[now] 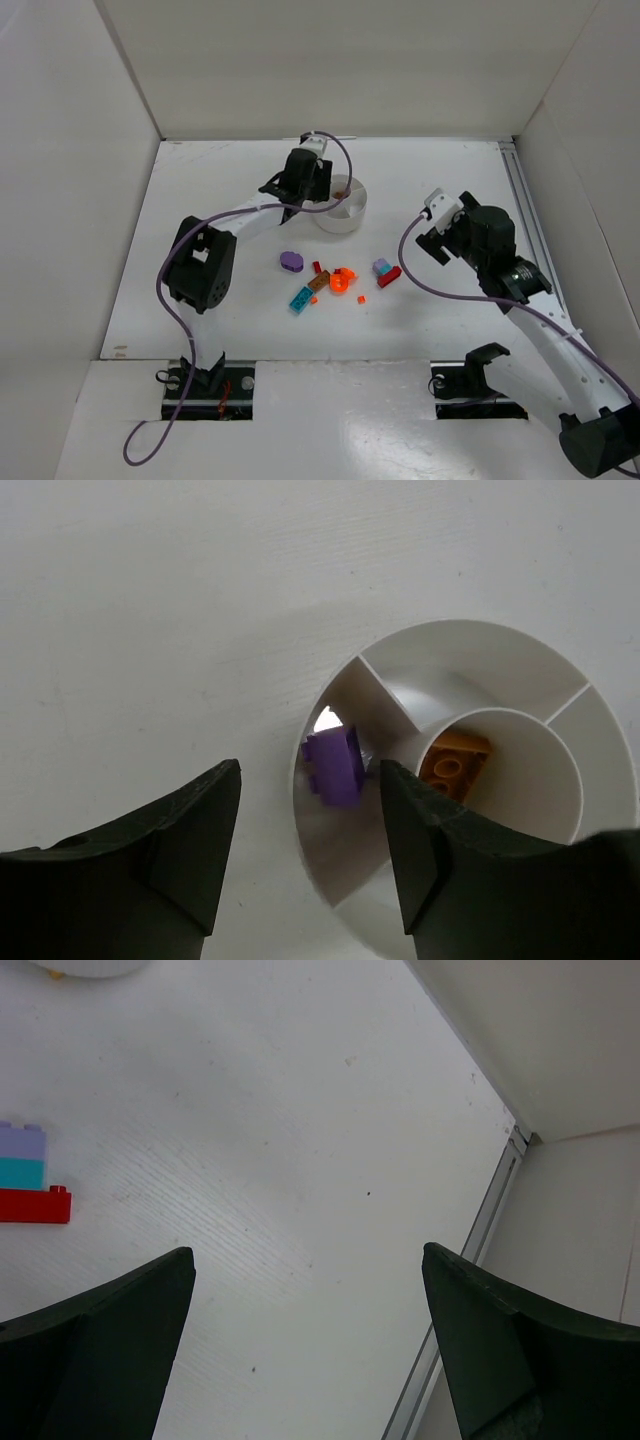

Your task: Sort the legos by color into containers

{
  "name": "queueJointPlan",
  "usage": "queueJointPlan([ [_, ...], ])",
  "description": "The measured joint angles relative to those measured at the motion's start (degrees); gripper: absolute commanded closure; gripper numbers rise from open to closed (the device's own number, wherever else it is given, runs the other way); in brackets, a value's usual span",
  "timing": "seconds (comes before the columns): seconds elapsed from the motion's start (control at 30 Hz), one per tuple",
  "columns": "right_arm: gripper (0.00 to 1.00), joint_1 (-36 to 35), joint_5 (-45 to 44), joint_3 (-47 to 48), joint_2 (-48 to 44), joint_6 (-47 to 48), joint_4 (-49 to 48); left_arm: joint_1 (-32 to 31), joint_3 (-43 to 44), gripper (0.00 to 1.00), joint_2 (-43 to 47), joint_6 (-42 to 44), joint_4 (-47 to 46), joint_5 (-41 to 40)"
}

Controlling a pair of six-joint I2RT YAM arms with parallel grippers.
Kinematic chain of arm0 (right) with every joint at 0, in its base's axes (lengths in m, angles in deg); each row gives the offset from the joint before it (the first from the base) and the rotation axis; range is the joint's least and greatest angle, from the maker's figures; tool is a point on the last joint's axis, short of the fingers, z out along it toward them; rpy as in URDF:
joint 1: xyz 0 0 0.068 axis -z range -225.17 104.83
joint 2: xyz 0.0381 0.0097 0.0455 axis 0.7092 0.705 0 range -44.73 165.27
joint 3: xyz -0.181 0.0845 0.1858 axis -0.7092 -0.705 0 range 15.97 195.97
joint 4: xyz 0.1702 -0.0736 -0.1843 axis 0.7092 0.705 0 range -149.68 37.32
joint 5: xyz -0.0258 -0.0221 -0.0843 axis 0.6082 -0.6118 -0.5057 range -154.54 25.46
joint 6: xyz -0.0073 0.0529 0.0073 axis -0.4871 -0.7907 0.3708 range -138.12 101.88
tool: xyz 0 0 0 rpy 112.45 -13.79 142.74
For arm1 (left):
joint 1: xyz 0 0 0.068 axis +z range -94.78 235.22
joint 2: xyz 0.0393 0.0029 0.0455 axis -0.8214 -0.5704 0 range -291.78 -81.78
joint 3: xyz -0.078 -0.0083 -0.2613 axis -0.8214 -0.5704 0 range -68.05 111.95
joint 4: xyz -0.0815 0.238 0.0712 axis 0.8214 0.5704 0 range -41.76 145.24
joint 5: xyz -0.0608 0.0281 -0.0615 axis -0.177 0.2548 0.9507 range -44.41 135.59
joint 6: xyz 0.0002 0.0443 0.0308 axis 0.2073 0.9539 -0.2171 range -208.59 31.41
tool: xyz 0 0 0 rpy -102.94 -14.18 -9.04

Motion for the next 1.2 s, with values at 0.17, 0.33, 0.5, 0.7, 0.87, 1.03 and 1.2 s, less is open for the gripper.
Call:
queueJointPlan([
  [0.17, 0.01, 0.0, 1.5, 0.0, -2.1, 0.0, 0.0, 0.0, -3.0, 0.31, 5.1, -1.6, 1.8, 0.2],
  [0.33, 0.01, 0.0, 2.9, -0.1, -3.1, 0.2, 0.0, 0.0, -8.1, 0.0, 14.5, -7.7, 5.6, -0.2],
  [0.5, 0.01, 0.0, 3.4, -0.3, -3.2, 0.2, 0.2, 0.2, -12.5, 0.0, 21.7, -21.4, 14.1, -2.9],
  [0.7, 0.01, 0.0, 3.1, -0.4, -3.2, 0.2, 0.9, 1.5, -21.0, 0.0, 22.7, -36.3, 22.7, -4.1],
  [0.87, 0.01, 0.0, 2.3, -0.4, -3.2, 0.2, 1.2, 3.0, -25.0, 0.06, 22.5, -44.1, 25.8, -3.3],
  [1.03, 0.01, 0.0, 2.3, -0.4, -3.2, 0.2, 1.1, 3.2, -25.6, 0.12, 20.9, -48.5, 25.7, -2.5],
  [1.2, 0.01, 0.0, 2.3, -0.6, -3.2, 0.6, 1.1, 3.2, -26.7, 0.2, 19.3, -50.9, 25.6, -2.0],
])
